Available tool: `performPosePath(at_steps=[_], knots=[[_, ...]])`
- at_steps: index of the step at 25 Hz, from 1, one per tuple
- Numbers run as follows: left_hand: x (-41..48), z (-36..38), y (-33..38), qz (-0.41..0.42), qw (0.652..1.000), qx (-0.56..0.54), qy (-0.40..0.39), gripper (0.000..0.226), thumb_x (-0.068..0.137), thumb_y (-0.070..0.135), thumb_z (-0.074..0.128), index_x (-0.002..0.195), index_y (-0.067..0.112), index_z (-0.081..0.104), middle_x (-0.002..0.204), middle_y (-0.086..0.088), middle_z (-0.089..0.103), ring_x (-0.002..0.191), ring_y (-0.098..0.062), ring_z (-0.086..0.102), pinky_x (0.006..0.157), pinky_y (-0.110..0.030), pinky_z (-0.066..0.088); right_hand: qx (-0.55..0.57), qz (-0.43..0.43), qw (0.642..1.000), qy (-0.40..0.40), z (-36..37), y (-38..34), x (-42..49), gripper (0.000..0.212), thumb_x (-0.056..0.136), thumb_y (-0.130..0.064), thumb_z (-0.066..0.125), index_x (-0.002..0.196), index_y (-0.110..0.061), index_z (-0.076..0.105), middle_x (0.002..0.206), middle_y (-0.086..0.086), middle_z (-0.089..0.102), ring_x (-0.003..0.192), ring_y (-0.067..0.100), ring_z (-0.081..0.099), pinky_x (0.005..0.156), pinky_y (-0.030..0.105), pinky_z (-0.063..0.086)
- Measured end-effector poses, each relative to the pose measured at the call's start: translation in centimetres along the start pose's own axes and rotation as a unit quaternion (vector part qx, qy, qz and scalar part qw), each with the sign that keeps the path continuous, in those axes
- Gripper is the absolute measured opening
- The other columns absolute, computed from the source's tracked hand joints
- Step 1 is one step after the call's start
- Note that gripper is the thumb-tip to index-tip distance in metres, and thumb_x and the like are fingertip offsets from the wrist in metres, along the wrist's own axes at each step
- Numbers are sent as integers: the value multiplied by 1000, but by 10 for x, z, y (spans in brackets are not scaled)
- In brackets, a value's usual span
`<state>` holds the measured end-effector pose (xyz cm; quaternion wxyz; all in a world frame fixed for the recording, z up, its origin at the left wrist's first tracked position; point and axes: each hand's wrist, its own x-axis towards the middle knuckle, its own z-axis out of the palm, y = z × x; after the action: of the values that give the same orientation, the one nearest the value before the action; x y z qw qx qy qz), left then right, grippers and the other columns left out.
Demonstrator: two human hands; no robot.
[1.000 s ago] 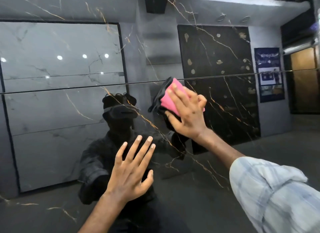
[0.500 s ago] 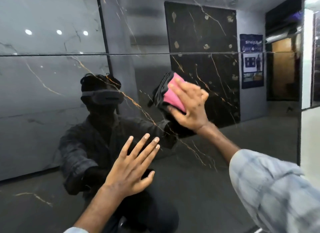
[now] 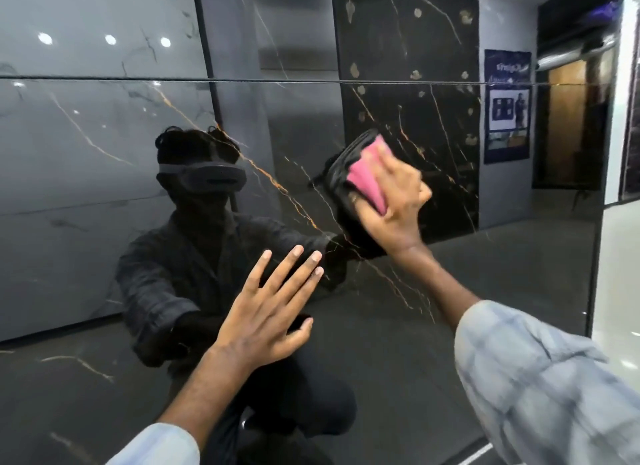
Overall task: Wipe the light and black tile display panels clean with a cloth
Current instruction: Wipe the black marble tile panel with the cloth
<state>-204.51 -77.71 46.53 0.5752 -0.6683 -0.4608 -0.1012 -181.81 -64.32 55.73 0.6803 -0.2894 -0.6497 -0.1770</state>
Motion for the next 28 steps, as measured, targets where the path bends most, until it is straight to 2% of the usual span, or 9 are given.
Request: performPosePath(at_steps=[3,7,9,12,14,20,23,26,28], knots=[[-2,2,2,-2,1000,0,5,83,91,53,58,161,13,37,174,-6,18,160,-29,17,127,-58,17,23,173,984,46,4,-10,-2,67,86,-45,67,149,-27,52,160,-8,42,133,21,39,104,51,28],[0,2,1,0,1000,0,7,81,92,52,56,161,14,38,174,-6,17,161,-29,16,127,-59,16,-2,-10,999,-41,2,-20,-119,71,82,-37,78,148,-26,54,158,-5,44,132,23,48,102,47,33],[-4,4,1,0,1000,-1,7,80,92,52,55,161,13,38,174,-6,17,161,-29,15,127,-59,15,-9,0,1000,-28,-6,1,-128,69,77,-38,79,143,-26,60,153,-3,50,128,24,53,99,49,39],[-3,4,1,0,1000,-1,10,79,95,52,51,161,13,37,174,-6,16,161,-29,15,127,-59,15,46,231,970,59,-10,26,-79,68,77,-44,69,142,-25,61,151,-3,54,129,27,49,105,55,38],[-4,5,2,-2,1000,4,9,78,96,52,49,162,13,35,174,-6,15,161,-29,14,127,-58,14,49,301,950,67,-4,14,-85,70,80,-42,66,147,-25,56,155,-6,49,131,25,43,107,58,33],[-18,5,19,2,999,-37,29,73,95,47,51,159,14,41,174,-5,18,160,-27,19,122,-60,16,15,97,994,-53,-3,-6,-200,71,76,-39,73,144,-30,56,153,-4,50,129,24,51,103,49,39],[-39,7,51,33,997,-64,-3,74,92,52,53,156,15,47,174,-3,18,160,-26,20,120,-61,18,19,320,947,15,-8,32,-203,75,81,-46,69,152,-33,48,160,-9,43,134,26,48,109,44,36],[-56,19,64,57,997,-43,-35,78,91,50,56,159,13,42,175,-4,15,161,-25,15,125,-55,11,23,597,799,62,0,22,-226,80,90,-57,54,161,-30,30,168,-11,28,144,35,34,114,56,25],[-61,24,65,57,997,-32,-39,78,93,47,55,161,13,38,175,-4,15,161,-24,14,126,-51,9,36,558,828,46,9,-11,-229,80,91,-55,48,162,-27,27,169,-7,23,145,33,29,113,53,23]])
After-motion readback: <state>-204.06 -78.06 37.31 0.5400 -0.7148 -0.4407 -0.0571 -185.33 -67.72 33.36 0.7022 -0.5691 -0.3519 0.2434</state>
